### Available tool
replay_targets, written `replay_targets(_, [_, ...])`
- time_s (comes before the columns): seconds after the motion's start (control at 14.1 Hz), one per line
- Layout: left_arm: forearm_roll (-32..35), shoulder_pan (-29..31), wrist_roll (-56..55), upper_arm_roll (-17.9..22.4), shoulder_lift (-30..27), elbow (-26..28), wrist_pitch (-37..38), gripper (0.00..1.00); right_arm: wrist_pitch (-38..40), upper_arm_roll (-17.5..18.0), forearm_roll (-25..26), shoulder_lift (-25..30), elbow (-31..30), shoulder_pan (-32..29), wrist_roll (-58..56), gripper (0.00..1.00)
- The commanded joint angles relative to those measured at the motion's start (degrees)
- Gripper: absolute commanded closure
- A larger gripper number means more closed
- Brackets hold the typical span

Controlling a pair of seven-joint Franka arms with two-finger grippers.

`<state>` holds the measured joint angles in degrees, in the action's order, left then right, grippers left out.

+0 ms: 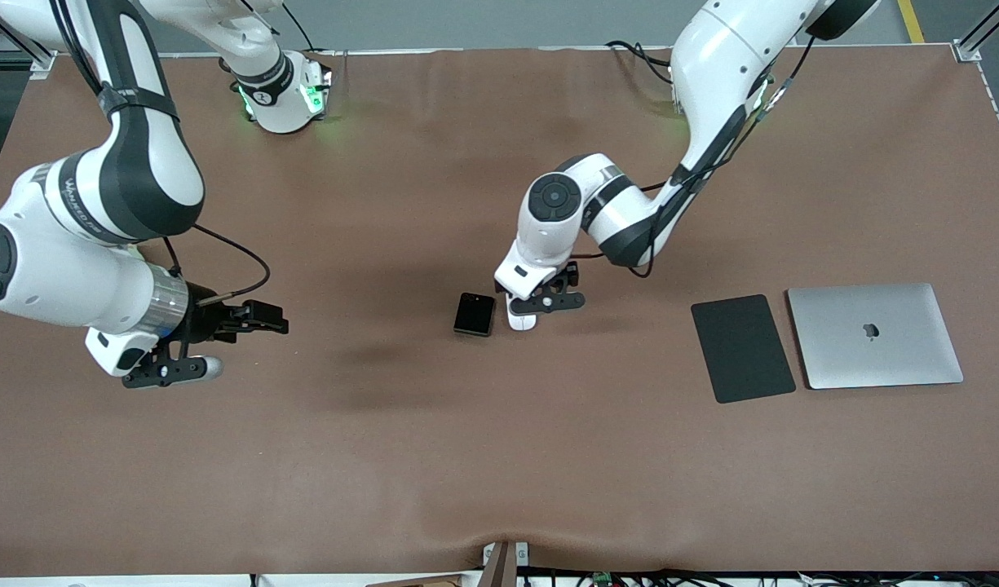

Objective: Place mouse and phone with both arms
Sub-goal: 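Grasp the white mouse with the left gripper while the right gripper reaches the phone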

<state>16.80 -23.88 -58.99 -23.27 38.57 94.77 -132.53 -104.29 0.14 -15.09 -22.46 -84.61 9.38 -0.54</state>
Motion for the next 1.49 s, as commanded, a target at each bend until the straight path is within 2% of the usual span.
replay_targets(0.0, [2.6,-1.9,-3.1,0.9,4.0,-4.5,0.0,0.0,0.1,-0.5,-0.1,-0.4,1.1,5.9,-0.1,0.0])
replay_targets(0.28, [4.3,-2.3,-4.0,1.4,5.7,-4.6,-1.5,0.0,-7.0,-0.5,1.9,-3.5,0.8,10.2,0.2,0.0])
replay_targets(0.64, [4.3,-3.9,-5.0,3.0,7.4,-4.6,-3.4,0.0,-10.7,-0.6,1.9,-8.8,0.8,13.8,1.2,0.0])
replay_targets(0.85, [4.2,-6.1,-6.0,5.2,8.0,-4.7,-3.9,0.03,-11.0,-0.5,1.8,-11.6,1.2,15.1,9.0,0.0])
replay_targets(1.13, [4.3,-6.1,-6.1,5.3,9.1,-5.9,-4.0,0.1,-11.0,-0.5,1.8,-14.6,2.9,18.1,21.1,0.0])
replay_targets(1.42, [4.3,-6.6,-6.1,5.3,10.1,-7.1,-4.1,0.16,-14.5,-0.6,2.0,-16.6,3.5,18.4,22.3,0.0])
